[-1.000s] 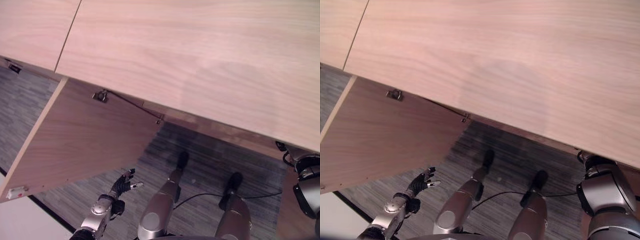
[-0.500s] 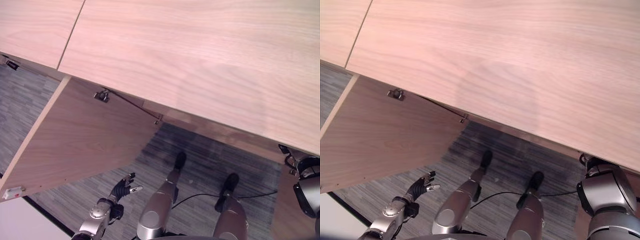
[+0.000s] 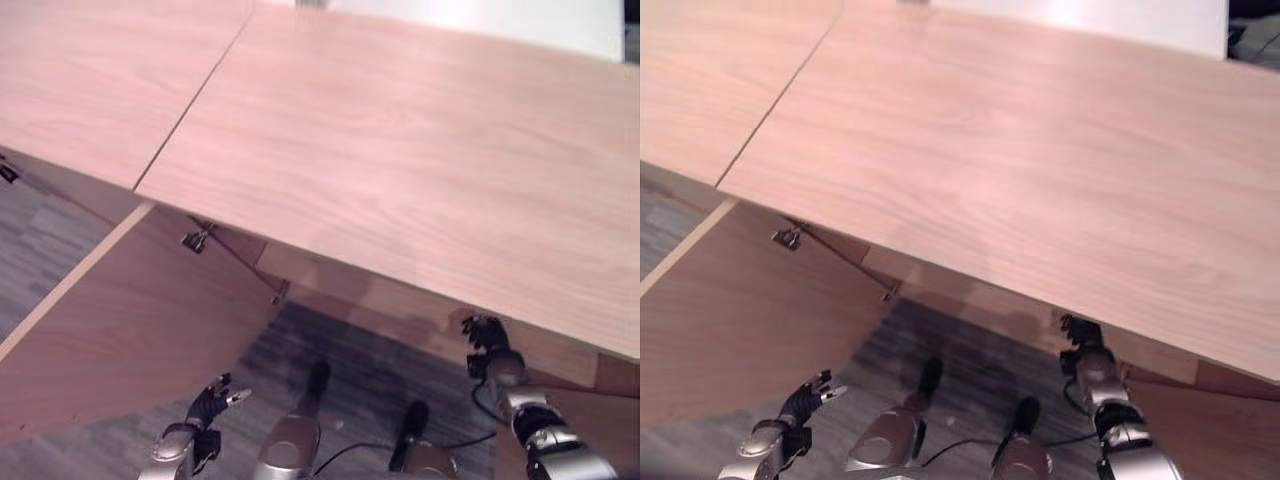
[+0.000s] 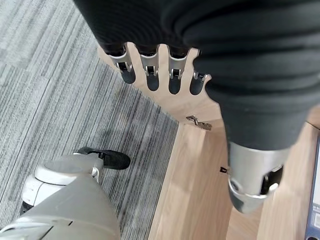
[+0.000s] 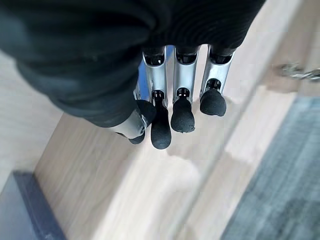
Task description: Put the empty folder in the office cabinet
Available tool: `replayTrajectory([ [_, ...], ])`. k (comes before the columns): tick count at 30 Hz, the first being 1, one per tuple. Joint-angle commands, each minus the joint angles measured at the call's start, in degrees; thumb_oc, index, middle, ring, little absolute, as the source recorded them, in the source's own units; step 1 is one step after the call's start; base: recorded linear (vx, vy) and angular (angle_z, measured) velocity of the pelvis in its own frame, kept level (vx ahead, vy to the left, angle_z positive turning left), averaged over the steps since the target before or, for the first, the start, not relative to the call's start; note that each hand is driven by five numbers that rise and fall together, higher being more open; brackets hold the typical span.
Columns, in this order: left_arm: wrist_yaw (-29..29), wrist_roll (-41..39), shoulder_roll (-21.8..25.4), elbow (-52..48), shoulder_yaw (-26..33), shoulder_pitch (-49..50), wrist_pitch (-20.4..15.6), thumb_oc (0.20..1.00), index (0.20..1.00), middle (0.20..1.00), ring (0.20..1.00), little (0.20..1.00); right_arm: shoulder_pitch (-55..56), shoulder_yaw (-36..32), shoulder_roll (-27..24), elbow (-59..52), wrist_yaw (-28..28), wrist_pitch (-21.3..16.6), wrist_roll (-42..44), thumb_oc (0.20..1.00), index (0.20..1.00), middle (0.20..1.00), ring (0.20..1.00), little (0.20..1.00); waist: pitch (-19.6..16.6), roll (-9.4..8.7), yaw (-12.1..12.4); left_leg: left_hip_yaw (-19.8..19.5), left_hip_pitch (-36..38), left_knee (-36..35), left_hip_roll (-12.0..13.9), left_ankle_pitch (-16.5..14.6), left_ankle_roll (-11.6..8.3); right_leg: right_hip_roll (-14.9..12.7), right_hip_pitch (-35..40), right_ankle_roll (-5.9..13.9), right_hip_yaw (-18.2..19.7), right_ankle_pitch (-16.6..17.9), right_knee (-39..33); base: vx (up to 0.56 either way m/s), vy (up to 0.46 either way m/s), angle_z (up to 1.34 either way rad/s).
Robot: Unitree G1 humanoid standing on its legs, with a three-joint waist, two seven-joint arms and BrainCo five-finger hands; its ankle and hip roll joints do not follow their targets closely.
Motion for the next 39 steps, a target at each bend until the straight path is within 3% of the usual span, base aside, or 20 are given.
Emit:
replayTrajectory([
  [1,1.0,2.0,-1.2,4.2,2.7,1.0,-0.1,1.000,1.000,1.000,1.000,1.000,2.5,-0.4,-1.3,-3.9,1.7,-1.1,-3.2,0.200,0.200,0.200,0.200,0.200,-1.6,1.00,0.2,0.2,3.4,0.1,4.0,-5.2,-2.53,-2.6,-0.7,2.87,3.3,-0.8,6.1,0.09,0.019,-0.18],
  [3,1.4,3.6,-2.0,7.3,4.1,2.0,0.2,1.000,1.000,1.000,1.000,1.000,6.8,0.6,0.4,-3.8,3.7,-0.5,-4.5,0.200,0.200,0.200,0.200,0.200,-3.7,0.11,-0.5,1.0,5.8,0.0,3.9,-6.2,-2.26,-2.3,1.8,3.04,3.7,-0.2,4.1,0.08,0.012,-0.20],
  [10,2.5,5.0,-3.4,12.9,5.9,1.5,0.4,1.000,1.000,1.000,1.000,1.000,8.2,3.2,2.7,2.7,6.0,0.9,-5.9,0.200,0.200,0.200,0.200,0.200,-6.2,-1.22,-0.9,2.4,8.3,0.0,3.5,-7.5,-1.96,-1.9,4.7,3.18,4.6,0.7,1.3,0.03,0.006,-0.13],
  [31,3.5,6.1,-5.2,16.3,6.2,1.0,0.4,1.000,1.000,1.000,1.000,1.000,9.1,7.3,5.6,11.1,8.2,2.8,-8.9,0.200,0.200,0.200,0.200,0.200,-7.7,-1.62,-1.1,3.6,11.9,0.0,3.4,-9.1,-1.10,-2.0,6.9,2.97,6.1,0.4,1.2,0.01,0.002,-0.05],
  [32,3.5,6.1,-5.2,16.2,6.2,1.0,0.4,1.000,1.000,1.000,1.000,1.000,9.2,7.5,5.7,11.5,8.3,2.8,-8.9,1.000,1.000,1.000,1.000,1.000,-7.7,-1.60,-1.0,3.5,11.9,0.1,3.4,-9.2,-1.03,-2.0,6.9,2.89,6.2,0.2,1.7,0.00,0.000,0.00],
  [36,3.8,5.8,-4.4,15.3,6.0,0.1,0.5,1.000,1.000,1.000,1.000,1.000,8.6,7.1,6.3,11.6,8.7,3.1,-7.3,1.000,1.000,1.000,1.000,1.000,-5.9,-0.90,-0.9,1.3,11.3,1.4,3.3,-8.9,-0.64,-1.8,3.9,2.53,7.6,-1.8,9.2,-0.07,-0.016,0.02],
  [37,4.0,5.4,-4.1,14.5,5.8,-0.4,0.4,1.000,1.000,1.000,1.000,1.000,8.3,7.0,6.1,11.1,8.5,3.2,-6.7,1.000,1.000,1.000,1.000,1.000,-5.1,-0.86,-1.3,-0.3,10.1,2.4,2.9,-8.7,-0.62,-0.9,3.1,2.70,10.5,-2.2,10.7,-0.14,-0.086,0.12],
  [39,4.6,3.2,-3.6,11.8,5.7,-1.5,-0.3,1.000,1.000,1.000,1.000,1.000,7.5,7.2,6.0,10.2,8.3,3.3,-5.8,1.000,1.000,1.000,1.000,1.000,-4.8,-1.01,-1.9,-2.4,7.3,3.9,2.3,-8.1,-0.75,2.1,1.3,3.37,20.3,-3.1,11.7,-0.12,-0.101,0.46],
])
